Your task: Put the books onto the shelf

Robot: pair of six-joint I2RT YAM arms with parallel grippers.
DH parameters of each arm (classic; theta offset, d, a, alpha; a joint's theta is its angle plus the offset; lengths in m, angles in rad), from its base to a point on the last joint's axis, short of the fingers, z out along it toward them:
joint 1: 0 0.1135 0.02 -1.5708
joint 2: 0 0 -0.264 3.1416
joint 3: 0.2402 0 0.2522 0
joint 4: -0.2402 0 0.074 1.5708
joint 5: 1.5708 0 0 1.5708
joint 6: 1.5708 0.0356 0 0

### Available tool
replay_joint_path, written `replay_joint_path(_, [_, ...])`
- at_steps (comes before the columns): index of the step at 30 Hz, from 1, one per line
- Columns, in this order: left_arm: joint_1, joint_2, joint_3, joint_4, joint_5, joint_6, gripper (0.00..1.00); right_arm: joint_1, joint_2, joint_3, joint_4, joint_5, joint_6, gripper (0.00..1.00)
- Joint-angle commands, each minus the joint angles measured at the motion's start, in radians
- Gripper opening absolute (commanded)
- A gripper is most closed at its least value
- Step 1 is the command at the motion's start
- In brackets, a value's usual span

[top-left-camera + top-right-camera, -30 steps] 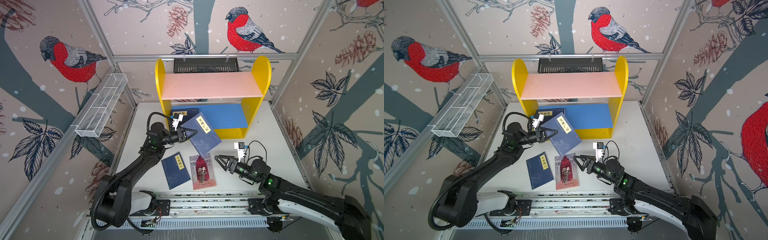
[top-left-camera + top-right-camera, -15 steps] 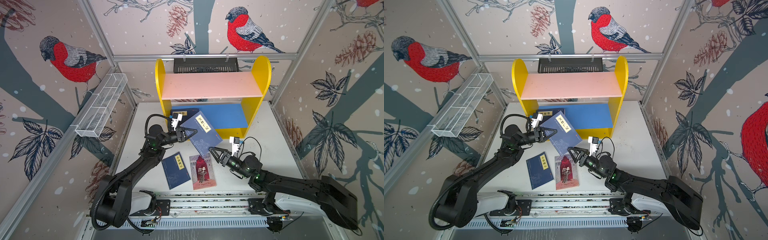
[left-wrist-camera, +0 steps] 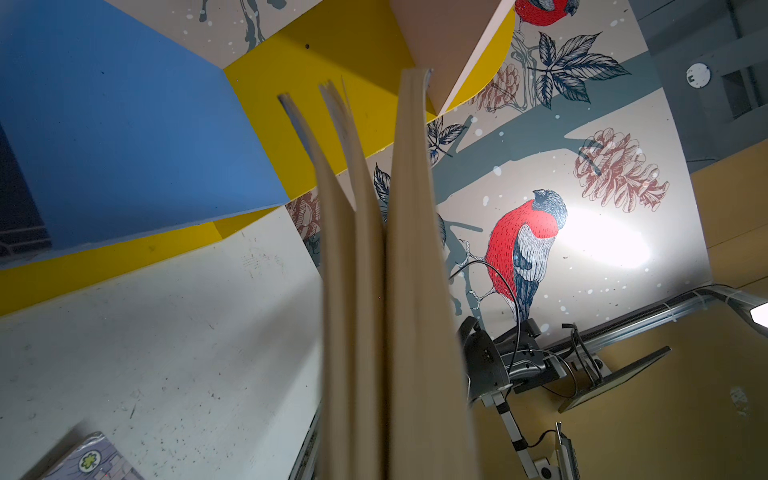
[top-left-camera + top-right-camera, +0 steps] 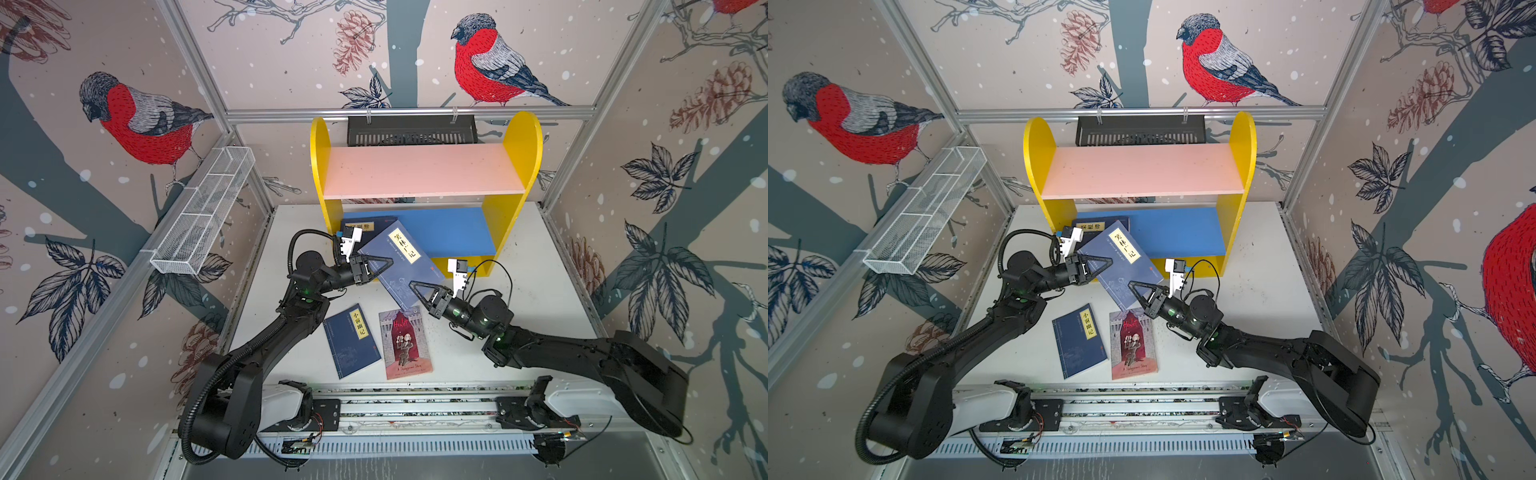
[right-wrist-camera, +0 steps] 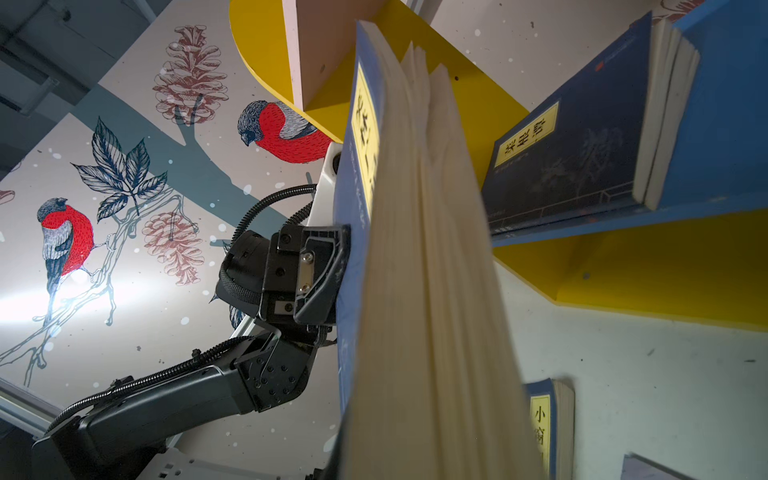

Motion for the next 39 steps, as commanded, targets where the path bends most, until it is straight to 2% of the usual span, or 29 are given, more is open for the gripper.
replay_joint_path(1, [0.001,-0.009,0.025,-0.031,0.060,0.094,0.29,-0.033,-0.039,0.022,-0.039,-0.061,-0.022,0.02])
replay_joint_path(3, [0.008,-0.011,0.052,-0.115,0.089,0.183,0.48,-0.074,-0.089,0.031,-0.125,-0.120,-0.037,0.01])
replay_joint_path(6, [0.025,-0.009,0.098,-0.253,0.134,0.312,0.59,-0.150,-0.170,0.049,-0.268,-0.238,-0.068,0.01])
replay_joint_path(14, [0.069,-0.003,0.110,-0.310,0.230,0.386,0.69,-0.342,-0.364,0.114,-0.671,-0.558,-0.195,0.01])
replay_joint_path(17, [0.073,0.000,0.110,-0.274,0.279,0.349,0.71,-0.384,-0.400,0.142,-0.789,-0.647,-0.249,0.01])
replay_joint_path(21, [0.073,0.003,0.085,-0.121,0.332,0.213,0.72,-0.417,-0.410,0.177,-0.916,-0.692,-0.312,0.01])
replay_joint_path(23, [0.073,0.002,0.083,-0.119,0.345,0.204,0.73,-0.424,-0.405,0.184,-0.931,-0.713,-0.319,0.01])
replay_joint_path(31, [0.042,0.000,0.076,-0.151,0.359,0.218,0.71,-0.395,-0.333,0.233,-0.926,-0.804,-0.346,0.01])
replay_joint_path(36, [0.027,-0.004,0.077,-0.159,0.356,0.215,0.58,-0.358,-0.252,0.293,-0.957,-0.813,-0.392,0.01])
replay_joint_path(39, [0.024,-0.009,0.072,-0.164,0.345,0.218,0.41,-0.352,-0.199,0.325,-0.969,-0.824,-0.416,0.01])
